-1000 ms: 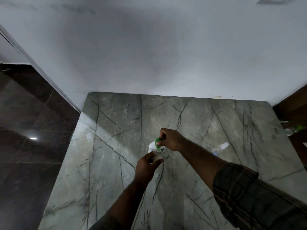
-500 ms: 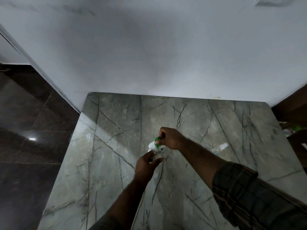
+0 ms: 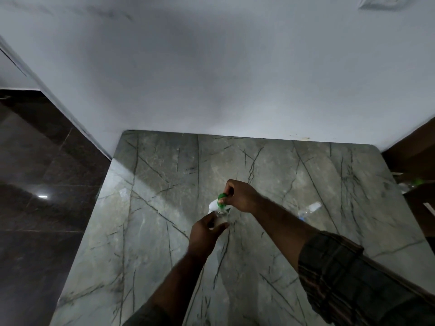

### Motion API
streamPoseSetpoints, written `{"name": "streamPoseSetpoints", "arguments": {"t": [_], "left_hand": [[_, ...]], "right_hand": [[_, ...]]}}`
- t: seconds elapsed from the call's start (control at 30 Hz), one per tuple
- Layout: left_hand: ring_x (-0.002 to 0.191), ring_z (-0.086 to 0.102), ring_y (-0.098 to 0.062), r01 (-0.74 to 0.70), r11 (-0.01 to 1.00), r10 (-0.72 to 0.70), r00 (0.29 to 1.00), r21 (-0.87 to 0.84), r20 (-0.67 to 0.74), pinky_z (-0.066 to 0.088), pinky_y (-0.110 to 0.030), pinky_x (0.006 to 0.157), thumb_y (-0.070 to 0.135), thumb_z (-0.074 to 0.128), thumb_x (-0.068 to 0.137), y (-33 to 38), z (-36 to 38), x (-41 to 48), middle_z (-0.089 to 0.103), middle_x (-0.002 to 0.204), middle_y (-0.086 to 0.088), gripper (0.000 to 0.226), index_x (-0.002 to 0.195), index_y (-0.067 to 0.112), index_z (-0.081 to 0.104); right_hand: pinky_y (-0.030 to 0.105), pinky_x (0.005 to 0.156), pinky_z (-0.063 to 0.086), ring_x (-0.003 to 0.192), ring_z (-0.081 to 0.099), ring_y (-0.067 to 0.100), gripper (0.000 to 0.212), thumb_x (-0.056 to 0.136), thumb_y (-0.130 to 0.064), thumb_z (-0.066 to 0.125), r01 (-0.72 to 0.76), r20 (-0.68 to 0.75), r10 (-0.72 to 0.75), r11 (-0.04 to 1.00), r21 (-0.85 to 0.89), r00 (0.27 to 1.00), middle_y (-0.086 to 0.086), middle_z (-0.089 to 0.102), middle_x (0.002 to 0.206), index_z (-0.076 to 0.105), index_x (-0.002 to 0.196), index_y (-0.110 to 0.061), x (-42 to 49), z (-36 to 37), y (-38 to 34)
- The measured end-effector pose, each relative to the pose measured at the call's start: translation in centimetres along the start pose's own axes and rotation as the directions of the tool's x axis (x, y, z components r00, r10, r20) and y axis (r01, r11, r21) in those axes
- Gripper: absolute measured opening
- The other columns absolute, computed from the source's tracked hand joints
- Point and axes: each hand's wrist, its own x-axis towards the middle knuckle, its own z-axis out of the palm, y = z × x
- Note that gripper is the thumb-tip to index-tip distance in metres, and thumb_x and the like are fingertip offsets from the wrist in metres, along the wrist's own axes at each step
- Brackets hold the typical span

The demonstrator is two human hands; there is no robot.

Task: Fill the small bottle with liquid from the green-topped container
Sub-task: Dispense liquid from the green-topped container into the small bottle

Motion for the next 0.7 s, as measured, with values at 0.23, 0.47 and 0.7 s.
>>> {"name": "streamPoseSetpoints", "arguments": {"t": [0.23,0.47,0.7], "left_hand": [[0.088,0.067,0.003,-0.023,0.999,0.023,1.0,0.024,0.009,0.056,-0.019,0.08,0.041,0.076,0.08,-0.26,-0.06,-0.08,0.074,0.101,0.012,0.045,0.121,0.024,0.068],[0.088,0.066,0.004,-0.012,0.999,0.011,1.0,0.047,0.012,0.05,-0.008,0.073,0.043,0.075,0.079,-0.41,-0.25,0.15,0.073,0.104,0.013,0.048,0.123,0.025,0.066],[0.09,0.065,0.007,-0.012,0.999,0.011,1.0,0.03,0.01,0.05,-0.007,0.075,0.041,0.076,0.08,0.06,-0.41,0.17,0.072,0.107,0.014,0.047,0.124,0.027,0.065]], "right_hand": [[0.025,0.061,0.039,0.072,0.052,0.012,0.029,0.08,-0.032,0.077,-0.009,0.003,0.009,0.999,0.031,1.0,0.0,0.061,0.081,0.06,0.09,-0.01,-0.21,0.32,0.17],[0.027,0.06,0.04,0.069,0.052,0.012,0.027,0.08,-0.032,0.076,-0.019,-0.009,0.019,1.0,0.021,1.0,-0.003,0.059,0.076,0.059,0.087,-0.013,0.06,0.7,0.44],[0.03,0.065,0.042,0.07,0.052,0.012,0.028,0.078,-0.034,0.078,-0.016,-0.017,0.016,1.0,-0.006,1.0,-0.003,0.06,0.077,0.057,0.084,-0.016,0.12,0.16,0.17]]}}
